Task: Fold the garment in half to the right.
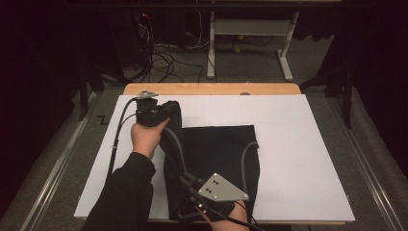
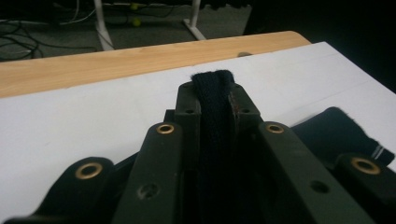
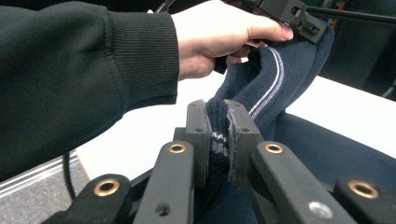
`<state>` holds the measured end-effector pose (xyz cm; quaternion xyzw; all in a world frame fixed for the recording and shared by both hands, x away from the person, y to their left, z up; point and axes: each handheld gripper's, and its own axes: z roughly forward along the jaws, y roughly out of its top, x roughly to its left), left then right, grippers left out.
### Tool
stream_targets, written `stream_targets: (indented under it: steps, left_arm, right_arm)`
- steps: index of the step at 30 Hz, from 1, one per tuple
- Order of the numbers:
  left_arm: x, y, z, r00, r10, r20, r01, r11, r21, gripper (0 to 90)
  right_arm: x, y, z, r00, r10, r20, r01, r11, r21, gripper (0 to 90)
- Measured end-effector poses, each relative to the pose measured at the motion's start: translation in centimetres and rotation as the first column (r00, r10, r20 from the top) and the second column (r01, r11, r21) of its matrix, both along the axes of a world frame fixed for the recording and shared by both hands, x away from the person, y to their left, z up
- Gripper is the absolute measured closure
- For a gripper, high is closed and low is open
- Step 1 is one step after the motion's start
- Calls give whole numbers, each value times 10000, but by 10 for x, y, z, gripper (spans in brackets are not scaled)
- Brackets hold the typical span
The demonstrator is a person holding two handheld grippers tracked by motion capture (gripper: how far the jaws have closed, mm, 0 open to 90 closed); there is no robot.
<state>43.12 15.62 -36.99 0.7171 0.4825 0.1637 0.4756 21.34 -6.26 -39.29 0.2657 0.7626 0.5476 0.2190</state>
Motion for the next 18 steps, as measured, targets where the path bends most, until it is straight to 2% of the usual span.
stream_targets:
  steps: [3, 8, 18]
  left_arm:
    - [4, -22, 4, 9998, -210, 45, 209, 9997, 82, 746]
    - [9, -48, 6, 9995, -331, -1, 330, 9992, 230, 745]
    - [15, -98, -4, 9971, -746, -112, 751, 9962, 446, 744]
  right_arm:
    - [-2, -15, -1, 9998, -217, -15, 217, 9998, 18, 823]
    - [-3, -36, -3, 9984, -559, -43, 560, 9983, 169, 822]
    - [-5, -77, -18, 9902, -1307, -492, 1316, 9912, 167, 819]
